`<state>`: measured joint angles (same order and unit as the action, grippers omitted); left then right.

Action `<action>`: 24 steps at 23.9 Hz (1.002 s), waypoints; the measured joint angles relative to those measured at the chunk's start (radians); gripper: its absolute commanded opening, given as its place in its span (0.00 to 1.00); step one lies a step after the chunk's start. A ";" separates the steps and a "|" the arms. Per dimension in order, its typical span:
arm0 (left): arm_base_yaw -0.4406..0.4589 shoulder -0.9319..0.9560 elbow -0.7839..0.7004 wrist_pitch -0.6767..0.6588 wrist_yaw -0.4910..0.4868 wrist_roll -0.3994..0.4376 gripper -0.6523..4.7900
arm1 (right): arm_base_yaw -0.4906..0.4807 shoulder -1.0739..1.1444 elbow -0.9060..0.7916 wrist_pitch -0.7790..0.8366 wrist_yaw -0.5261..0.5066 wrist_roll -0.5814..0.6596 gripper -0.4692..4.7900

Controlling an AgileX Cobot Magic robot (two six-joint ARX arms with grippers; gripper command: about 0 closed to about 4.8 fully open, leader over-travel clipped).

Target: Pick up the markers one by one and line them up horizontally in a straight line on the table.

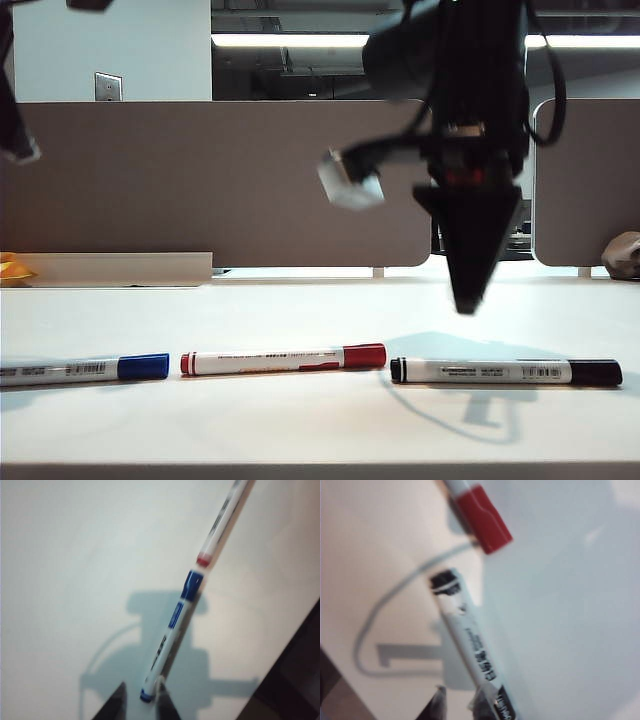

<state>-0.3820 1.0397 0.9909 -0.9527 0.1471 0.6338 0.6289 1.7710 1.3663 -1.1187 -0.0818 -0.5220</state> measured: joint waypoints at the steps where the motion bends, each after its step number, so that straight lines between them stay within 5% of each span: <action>1: 0.000 -0.015 0.000 0.006 0.018 0.000 0.26 | -0.006 0.011 0.000 0.003 0.005 0.000 0.26; 4: 0.000 -0.043 0.000 0.017 0.037 -0.002 0.26 | -0.006 0.015 0.001 0.021 0.026 -0.010 0.27; 9: 0.000 -0.053 0.000 0.013 0.037 -0.018 0.26 | -0.005 0.013 0.017 0.001 0.037 -0.092 0.43; 24: 0.000 -0.055 0.000 0.013 0.078 -0.045 0.26 | -0.028 0.037 0.017 -0.055 0.052 -0.394 0.43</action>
<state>-0.3820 0.9852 0.9909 -0.9398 0.2249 0.5888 0.6006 1.8080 1.3830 -1.1732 -0.0299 -0.9157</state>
